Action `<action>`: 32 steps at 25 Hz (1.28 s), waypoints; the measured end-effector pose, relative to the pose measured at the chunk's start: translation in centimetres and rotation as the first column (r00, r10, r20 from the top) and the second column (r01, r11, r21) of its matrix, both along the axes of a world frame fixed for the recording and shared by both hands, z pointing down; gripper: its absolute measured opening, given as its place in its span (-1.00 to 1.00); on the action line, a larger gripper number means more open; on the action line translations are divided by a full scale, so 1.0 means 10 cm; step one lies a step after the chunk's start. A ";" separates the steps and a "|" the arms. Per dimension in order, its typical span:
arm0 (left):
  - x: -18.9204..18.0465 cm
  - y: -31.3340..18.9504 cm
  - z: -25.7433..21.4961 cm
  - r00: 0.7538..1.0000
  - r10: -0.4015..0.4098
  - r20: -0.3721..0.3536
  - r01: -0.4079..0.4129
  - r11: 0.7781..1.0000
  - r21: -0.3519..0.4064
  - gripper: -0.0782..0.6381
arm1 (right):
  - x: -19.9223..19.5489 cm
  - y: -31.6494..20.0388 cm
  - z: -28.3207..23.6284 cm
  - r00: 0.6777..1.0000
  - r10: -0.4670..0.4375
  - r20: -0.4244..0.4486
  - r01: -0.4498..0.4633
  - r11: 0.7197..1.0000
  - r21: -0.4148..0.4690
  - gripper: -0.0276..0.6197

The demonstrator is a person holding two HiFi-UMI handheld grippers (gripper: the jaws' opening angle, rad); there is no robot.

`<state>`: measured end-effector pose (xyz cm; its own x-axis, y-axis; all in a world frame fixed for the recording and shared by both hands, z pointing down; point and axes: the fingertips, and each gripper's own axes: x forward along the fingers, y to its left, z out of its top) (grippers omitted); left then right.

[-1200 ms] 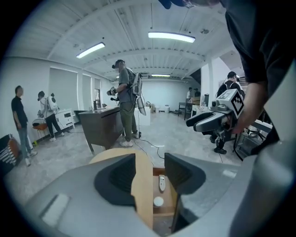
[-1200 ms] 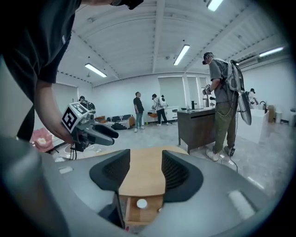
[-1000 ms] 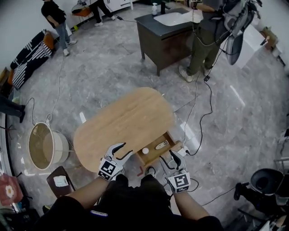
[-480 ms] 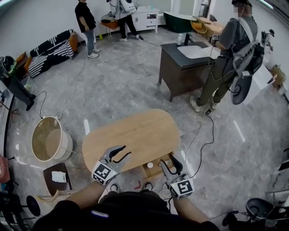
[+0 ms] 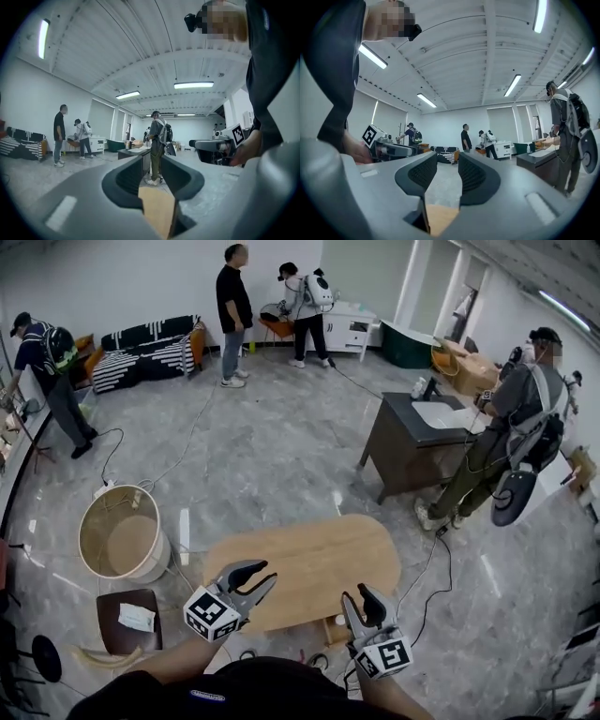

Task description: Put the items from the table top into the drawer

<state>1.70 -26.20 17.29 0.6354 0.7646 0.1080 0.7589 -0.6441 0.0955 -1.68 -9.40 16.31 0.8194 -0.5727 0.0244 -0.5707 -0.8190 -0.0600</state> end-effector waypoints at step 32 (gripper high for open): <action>-0.38 -0.39 -0.48 0.988 0.150 0.040 -0.149 0.989 -0.019 -0.77 | -0.30 -0.71 -0.54 0.995 -0.097 0.007 0.097 0.994 0.041 -0.82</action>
